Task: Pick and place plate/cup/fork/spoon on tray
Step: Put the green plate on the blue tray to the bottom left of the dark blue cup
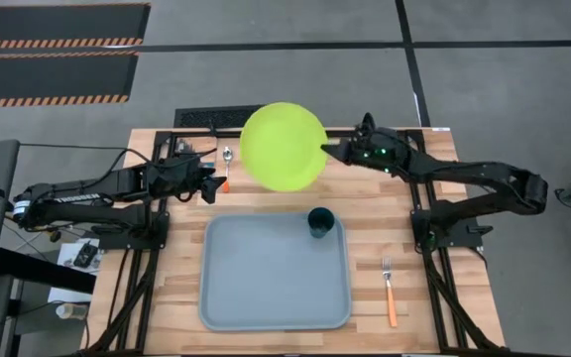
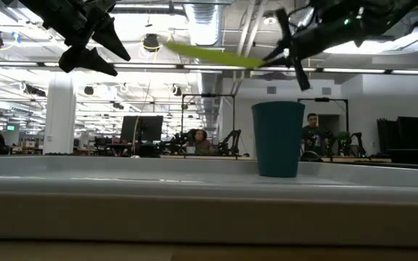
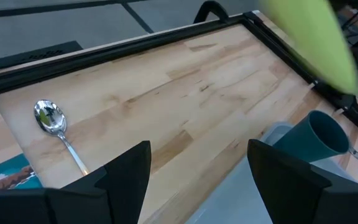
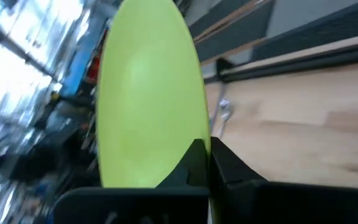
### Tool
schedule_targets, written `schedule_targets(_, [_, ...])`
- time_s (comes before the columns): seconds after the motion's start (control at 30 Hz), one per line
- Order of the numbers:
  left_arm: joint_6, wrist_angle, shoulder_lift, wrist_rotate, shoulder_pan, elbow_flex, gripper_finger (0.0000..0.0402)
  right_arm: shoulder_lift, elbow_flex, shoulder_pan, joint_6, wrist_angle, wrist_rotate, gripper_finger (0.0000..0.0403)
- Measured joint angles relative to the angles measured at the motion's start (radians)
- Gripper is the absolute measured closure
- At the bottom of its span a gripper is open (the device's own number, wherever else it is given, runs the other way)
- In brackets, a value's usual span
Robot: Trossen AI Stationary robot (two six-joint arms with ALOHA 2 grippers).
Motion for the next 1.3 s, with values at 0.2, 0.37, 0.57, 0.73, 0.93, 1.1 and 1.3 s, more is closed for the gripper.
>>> schedule_targets(0.2, [0.0, -0.001, 0.0, 0.002, 0.0, 0.0, 0.0148, -0.052, 0.0, 0.154, -0.046, -0.057, 0.005, 0.04])
schedule_targets(0.37, [0.0, -0.005, 0.0, 0.003, 0.0, 0.0, 0.0148, -0.046, 0.0, 0.323, -0.043, -0.095, 0.074, 0.04])
schedule_targets(0.57, [-0.002, -0.005, 0.0, 0.003, 0.0, 0.0, 0.0148, -0.044, 0.0, 0.547, 0.0, -0.111, 0.255, 0.04])
schedule_targets(0.73, [-0.004, -0.005, 0.0, 0.003, 0.0, 0.0, 0.0148, -0.039, 0.0, 0.763, 0.13, -0.201, 0.52, 0.0399])
schedule_targets(0.93, [-0.004, -0.004, 0.0, 0.003, 0.0, 0.0, 0.0148, 0.059, 0.001, 1.001, 0.377, -0.228, 0.786, 0.0397])
schedule_targets(1.1, [-0.004, -0.004, 0.0, 0.003, 0.0, 0.0, 0.0148, 0.208, 0.001, 1.134, 0.642, -0.21, 0.935, 0.04])
schedule_targets(1.3, [-0.004, -0.003, 0.0, 0.003, 0.0, 0.0, 0.0148, 0.384, 0.001, 1.213, 0.907, -0.151, 0.967, 0.0396])
